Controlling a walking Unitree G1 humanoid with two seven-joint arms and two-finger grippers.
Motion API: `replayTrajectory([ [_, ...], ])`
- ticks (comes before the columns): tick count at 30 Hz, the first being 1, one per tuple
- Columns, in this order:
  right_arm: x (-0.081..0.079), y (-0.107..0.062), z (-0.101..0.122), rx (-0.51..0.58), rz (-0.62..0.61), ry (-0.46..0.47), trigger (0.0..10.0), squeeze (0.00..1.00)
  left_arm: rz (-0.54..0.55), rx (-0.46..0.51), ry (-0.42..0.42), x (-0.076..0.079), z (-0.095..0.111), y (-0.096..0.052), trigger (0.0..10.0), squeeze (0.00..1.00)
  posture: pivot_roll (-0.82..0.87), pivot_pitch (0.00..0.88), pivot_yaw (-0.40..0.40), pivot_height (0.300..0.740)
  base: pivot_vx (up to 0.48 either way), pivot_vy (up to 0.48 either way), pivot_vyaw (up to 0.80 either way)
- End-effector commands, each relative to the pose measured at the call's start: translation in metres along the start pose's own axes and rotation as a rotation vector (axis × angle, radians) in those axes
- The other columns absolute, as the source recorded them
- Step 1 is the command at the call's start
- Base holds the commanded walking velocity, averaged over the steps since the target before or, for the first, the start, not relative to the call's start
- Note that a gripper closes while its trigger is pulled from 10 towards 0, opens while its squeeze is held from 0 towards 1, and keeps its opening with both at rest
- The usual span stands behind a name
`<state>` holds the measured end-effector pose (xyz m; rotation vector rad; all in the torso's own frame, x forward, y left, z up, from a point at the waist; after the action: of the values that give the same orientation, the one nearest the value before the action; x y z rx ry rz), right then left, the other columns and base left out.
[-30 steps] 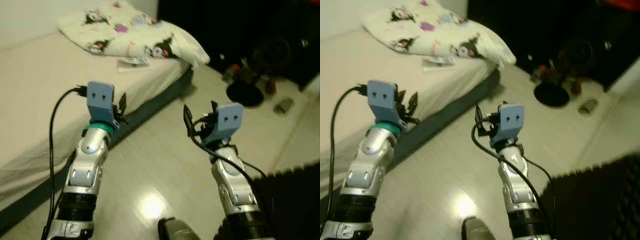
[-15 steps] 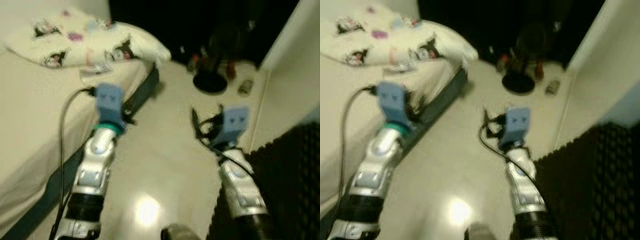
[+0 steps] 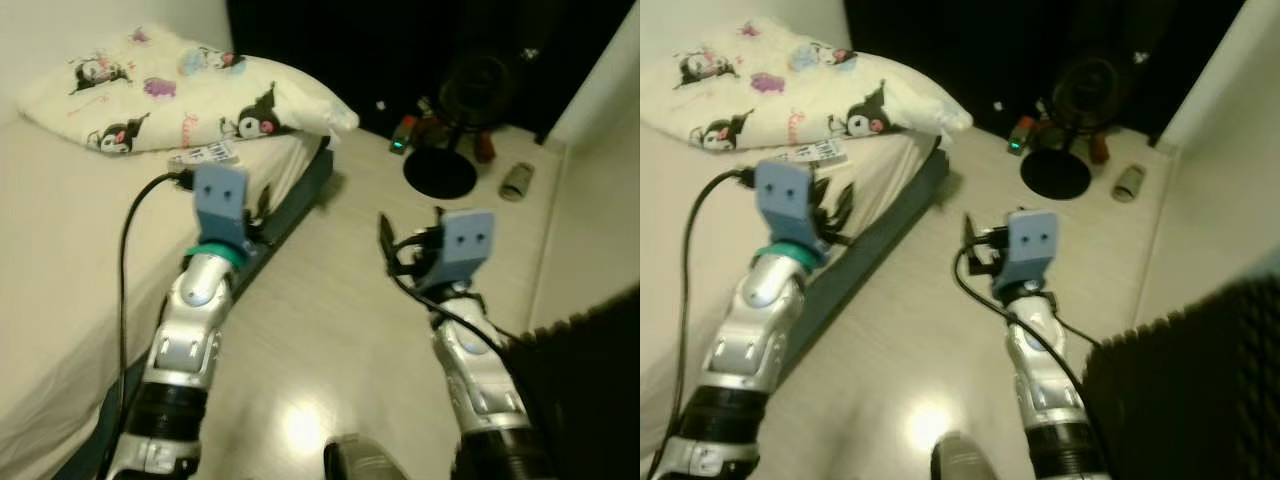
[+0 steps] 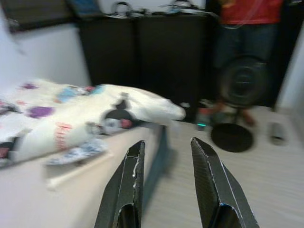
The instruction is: Clean up the room
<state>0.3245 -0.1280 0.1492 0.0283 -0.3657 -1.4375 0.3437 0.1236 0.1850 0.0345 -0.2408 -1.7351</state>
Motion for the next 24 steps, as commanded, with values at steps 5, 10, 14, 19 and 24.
replayTrajectory([
  [5, -0.0025, -0.0021, -0.0039, -0.013, 0.009, -0.002, 10.0, 0.00, 0.001, -0.048, 0.026, -0.0012, -0.0158, -0.0063, 10.0, 0.00, -0.11, 0.053, 0.021, 0.734, 0.480, 0.000, 0.00],
  [10, -0.0003, -0.0020, -0.0044, -0.015, 0.005, -0.007, 10.0, 0.00, -0.002, -0.048, 0.023, 0.0007, -0.0154, -0.0070, 10.0, 0.00, -0.11, 0.057, 0.019, 0.734, 0.480, 0.000, 0.00],
  [14, 0.0002, -0.0021, -0.0046, -0.016, 0.002, -0.009, 10.0, 0.00, -0.007, -0.045, 0.021, 0.0023, -0.0143, -0.0063, 10.0, 0.00, -0.11, 0.057, 0.021, 0.734, 0.480, 0.000, 0.00],
  [19, 0.0000, -0.0020, -0.0048, -0.017, 0.001, -0.009, 10.0, 0.00, -0.011, -0.039, 0.022, 0.0027, -0.0133, -0.0053, 10.0, 0.00, -0.11, 0.056, 0.022, 0.734, 0.480, 0.000, 0.00],
  [24, 0.0000, -0.0017, -0.0049, -0.017, 0.001, -0.012, 10.0, 0.00, -0.014, -0.036, 0.023, 0.0030, -0.0131, -0.0044, 10.0, 0.00, -0.11, 0.055, 0.022, 0.734, 0.480, 0.000, 0.00],
])
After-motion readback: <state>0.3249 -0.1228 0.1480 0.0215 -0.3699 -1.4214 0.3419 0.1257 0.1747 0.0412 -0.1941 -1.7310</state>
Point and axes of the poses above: a point about 5 cm out from each wrist's last joint towards the gripper, its own y axis pointing out of the wrist towards the gripper, its own z axis along the axis of the wrist's last joint, x = y × z, the point moved 2 cm from there along y, pointing out of the wrist towards the gripper, and after that the axes turned 13 degrees about -y, right-handed, at the moved point
